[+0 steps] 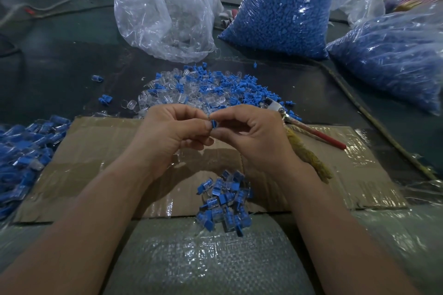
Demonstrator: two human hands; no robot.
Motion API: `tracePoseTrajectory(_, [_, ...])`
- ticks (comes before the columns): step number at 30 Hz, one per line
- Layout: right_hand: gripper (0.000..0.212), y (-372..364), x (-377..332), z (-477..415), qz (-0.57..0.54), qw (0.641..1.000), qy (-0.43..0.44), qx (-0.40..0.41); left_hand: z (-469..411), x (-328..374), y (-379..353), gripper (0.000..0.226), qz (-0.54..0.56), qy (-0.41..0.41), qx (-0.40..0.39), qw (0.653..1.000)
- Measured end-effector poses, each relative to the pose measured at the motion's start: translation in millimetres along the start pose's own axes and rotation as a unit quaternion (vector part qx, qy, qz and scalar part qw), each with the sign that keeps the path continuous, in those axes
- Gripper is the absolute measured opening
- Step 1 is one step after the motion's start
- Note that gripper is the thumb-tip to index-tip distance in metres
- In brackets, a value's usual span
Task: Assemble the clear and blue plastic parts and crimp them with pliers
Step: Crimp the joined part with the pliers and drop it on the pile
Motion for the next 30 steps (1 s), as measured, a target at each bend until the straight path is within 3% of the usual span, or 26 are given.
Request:
tracePoseTrajectory(5, [0.035,19,9,-3,0.058,0.991,-0.098,0.068,0,0,2,0.009,0.018,-0.003,0.029,0.999])
tracePoseTrajectory(9, [0.045,54,23,-3,0.173,0.96,-0.186,0.119,-1,-1,2,0.012,0.021,-0.002,0.034,0.999])
tracePoseTrajectory(14, [0.088,84,42,7,0.239,0.897,-0.367,0.055,-1,-2,3,0.01,0.027,-0.001,0.037,0.999])
tracePoseTrajectory(17, [0.099,90,48,13,0.256,0.866,-0.429,0.005,-1,-2,4,0.014,0.028,0.0,0.037,0.999])
tracePoseTrajectory(21, [0.101,92,50,14,0.274,0.841,-0.465,-0.035,-1,-2,3,0.016,0.03,0.002,0.036,0.999])
tracePoseTrajectory(24, [0.098,92,49,14,0.274,0.844,-0.46,-0.011,-1,-2,3,0.016,0.031,0.005,0.033,0.999])
tracePoseTrajectory(30, [0.055,90,42,10,0.258,0.859,-0.441,0.026,-1,-3,3,0.018,0.037,0.007,0.028,0.999])
Point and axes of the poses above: each hand's wrist, its own z-axis away from the middle knuckle, its own y-axis out of the back of the hand, x = y × z, the point moved 2 cm from there along -z, towards the middle knuckle, and after that the axes turned 12 degrees about -z, right-handed, at the moved point
